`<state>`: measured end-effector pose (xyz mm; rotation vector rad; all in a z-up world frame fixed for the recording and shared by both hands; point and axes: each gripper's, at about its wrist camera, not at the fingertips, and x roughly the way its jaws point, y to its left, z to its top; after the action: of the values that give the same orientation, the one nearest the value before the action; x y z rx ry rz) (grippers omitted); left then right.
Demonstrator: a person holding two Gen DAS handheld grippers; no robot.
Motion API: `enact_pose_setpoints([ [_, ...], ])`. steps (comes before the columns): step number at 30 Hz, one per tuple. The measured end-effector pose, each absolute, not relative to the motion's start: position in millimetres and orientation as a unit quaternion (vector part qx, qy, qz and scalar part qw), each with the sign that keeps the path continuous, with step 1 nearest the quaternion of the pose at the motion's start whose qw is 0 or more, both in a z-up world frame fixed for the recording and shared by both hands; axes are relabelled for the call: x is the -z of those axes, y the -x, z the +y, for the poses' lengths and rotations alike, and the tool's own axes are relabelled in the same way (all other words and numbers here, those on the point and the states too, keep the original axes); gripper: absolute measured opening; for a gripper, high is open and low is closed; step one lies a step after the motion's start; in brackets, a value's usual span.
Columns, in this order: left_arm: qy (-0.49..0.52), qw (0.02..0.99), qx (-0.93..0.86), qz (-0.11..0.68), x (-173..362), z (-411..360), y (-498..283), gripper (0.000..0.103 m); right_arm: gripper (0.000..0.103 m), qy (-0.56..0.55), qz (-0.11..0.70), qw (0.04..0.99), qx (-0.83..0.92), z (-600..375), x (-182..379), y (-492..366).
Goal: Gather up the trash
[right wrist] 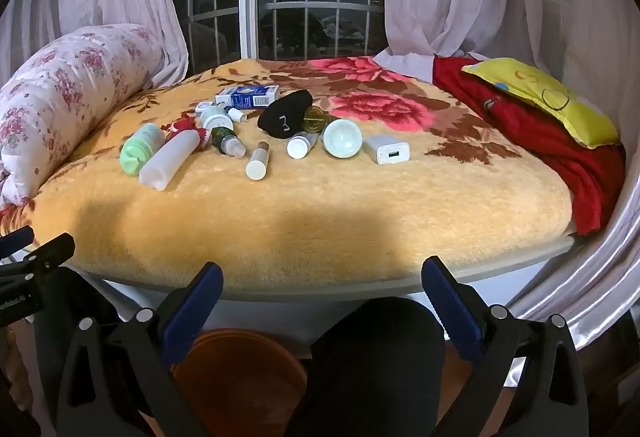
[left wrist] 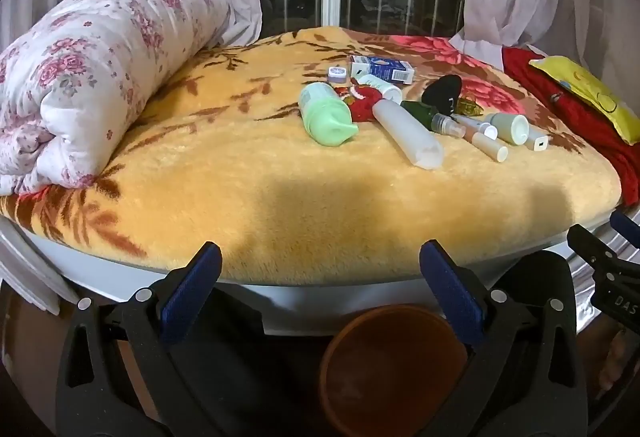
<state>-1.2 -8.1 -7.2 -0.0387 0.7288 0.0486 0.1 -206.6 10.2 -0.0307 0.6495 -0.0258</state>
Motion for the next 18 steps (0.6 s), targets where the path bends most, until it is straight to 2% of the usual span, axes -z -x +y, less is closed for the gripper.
enact_pose_setpoints([
  [18, 0.022, 0.929, -0.017, 0.369, 14.9, -6.1, -1.2, 0.097, 0.098, 0.015, 0.324, 0.946, 0.015, -208.0, -5.5, -1.2],
])
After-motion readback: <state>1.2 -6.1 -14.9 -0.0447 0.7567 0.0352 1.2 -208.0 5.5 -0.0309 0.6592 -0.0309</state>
